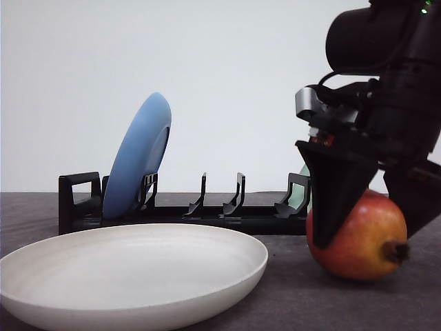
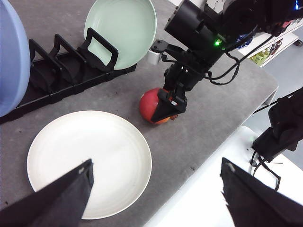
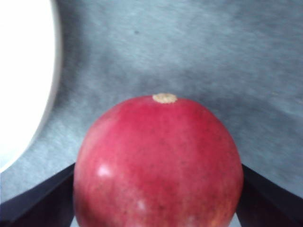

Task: Place pomegranate in white plate

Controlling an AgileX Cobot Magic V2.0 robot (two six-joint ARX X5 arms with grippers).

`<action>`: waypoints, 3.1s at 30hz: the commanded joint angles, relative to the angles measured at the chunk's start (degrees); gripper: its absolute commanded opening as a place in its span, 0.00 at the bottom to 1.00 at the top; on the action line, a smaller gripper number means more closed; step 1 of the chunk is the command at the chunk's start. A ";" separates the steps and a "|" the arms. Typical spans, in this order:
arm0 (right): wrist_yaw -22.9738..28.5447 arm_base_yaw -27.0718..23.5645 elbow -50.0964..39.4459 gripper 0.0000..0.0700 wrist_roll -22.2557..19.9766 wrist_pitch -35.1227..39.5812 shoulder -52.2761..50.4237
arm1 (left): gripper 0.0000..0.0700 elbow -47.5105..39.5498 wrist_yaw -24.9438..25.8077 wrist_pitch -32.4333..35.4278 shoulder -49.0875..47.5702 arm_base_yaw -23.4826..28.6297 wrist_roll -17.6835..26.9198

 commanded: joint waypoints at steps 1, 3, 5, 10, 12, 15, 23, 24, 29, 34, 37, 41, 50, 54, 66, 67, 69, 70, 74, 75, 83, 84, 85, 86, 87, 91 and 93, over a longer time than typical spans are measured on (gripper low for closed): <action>0.22 1.12 3.69 0.73 0.13 -0.84 0.95 | 0.74 0.33 -0.13 0.57 0.00 -0.90 -0.15; 0.20 3.13 7.62 0.73 0.72 -3.34 1.74 | 0.74 0.33 -0.13 0.59 -0.04 -0.90 -0.10; 0.17 5.45 11.32 0.73 1.16 -5.11 2.84 | 0.74 0.33 -0.13 0.59 -0.04 -0.90 0.13; -0.02 13.46 20.80 0.73 2.70 -7.39 8.44 | 0.74 0.33 -0.22 0.57 -0.04 -0.88 0.76; 0.05 16.13 23.38 0.73 2.77 -7.30 11.04 | 0.74 0.33 -0.28 0.55 -0.04 -0.87 0.94; 0.33 19.64 26.95 0.73 2.75 -7.08 15.79 | 0.74 0.33 -0.32 0.57 -0.04 -0.87 0.92; 2.07 24.36 28.45 0.73 3.03 -2.89 23.28 | 0.74 0.33 -1.21 0.59 -0.04 -0.87 0.89; 2.50 24.47 28.43 0.73 2.97 -2.87 23.77 | 0.74 0.33 -1.28 0.59 -0.04 -0.87 0.87; 2.44 24.76 28.43 0.73 2.90 -2.74 24.84 | 0.74 0.33 -1.85 0.59 -0.04 -0.87 0.79; 2.38 24.76 28.43 0.98 2.38 -2.67 24.84 | 0.74 0.33 -2.05 0.60 -0.04 -0.87 0.15; 2.13 24.78 28.45 1.00 2.38 -3.01 24.78 | 0.74 0.33 -2.05 0.61 -0.04 -0.87 -0.12; 2.10 24.67 29.01 1.00 2.12 -4.30 23.61 | 0.74 0.33 -2.05 0.61 -0.04 -0.87 -0.20; 2.41 21.54 29.48 1.00 0.08 -13.36 6.97 | 0.74 0.33 -2.27 0.61 -0.02 -0.87 -0.24; 4.49 20.14 29.00 1.00 -0.35 -20.26 -4.24 | 0.74 0.33 -2.66 0.61 -0.02 -0.87 -0.22; 16.02 19.78 9.37 1.00 8.74 -16.08 -42.92 | 0.74 0.33 -5.57 1.44 0.01 -0.87 -0.17; 17.28 19.78 6.37 1.00 10.28 -14.37 -46.65 | 0.74 0.33 -6.30 1.42 0.01 -0.87 -0.17; 18.23 19.78 1.00 1.00 11.63 -10.98 -53.82 | 0.74 0.33 -7.49 1.44 0.01 -0.87 -0.13; 18.23 19.78 -1.12 1.00 11.71 -9.48 -56.65 | 0.74 0.33 -8.11 1.44 0.01 -0.87 -0.13; 18.72 19.78 -6.85 1.00 11.71 -6.01 -65.51 | 0.74 0.33 -10.04 1.49 0.01 -0.87 -0.13; 18.86 19.78 -7.47 1.00 11.71 -5.78 -66.87 | 0.74 0.33 -10.23 1.46 0.01 -0.87 -0.09; 18.63 19.78 -7.76 0.00 11.63 -5.45 -68.07 | 0.05 0.33 -10.82 1.07 0.01 -0.87 1.88; 18.87 19.78 -7.76 0.07 11.64 -5.41 -68.03 | 0.00 0.33 -10.85 1.03 0.01 -0.87 2.03; 19.01 19.78 -7.76 0.00 11.60 -5.37 -67.77 | 0.00 0.33 -10.99 1.05 0.01 -0.87 2.01; 19.06 19.78 -7.76 0.00 11.55 -5.39 -67.75 | 0.00 0.33 -11.35 1.05 0.01 -0.87 2.01; 19.10 19.78 -7.76 0.00 11.36 -5.41 -67.75 | 0.00 0.33 -11.50 1.03 0.01 -0.87 2.01; 19.06 19.78 -7.74 0.00 11.30 -5.22 -67.83 | 0.00 0.35 -11.47 1.03 0.01 -0.87 1.97; 19.08 19.78 -7.74 0.00 11.30 -5.08 -67.83 | 0.00 0.35 -11.45 1.05 0.01 -0.87 1.96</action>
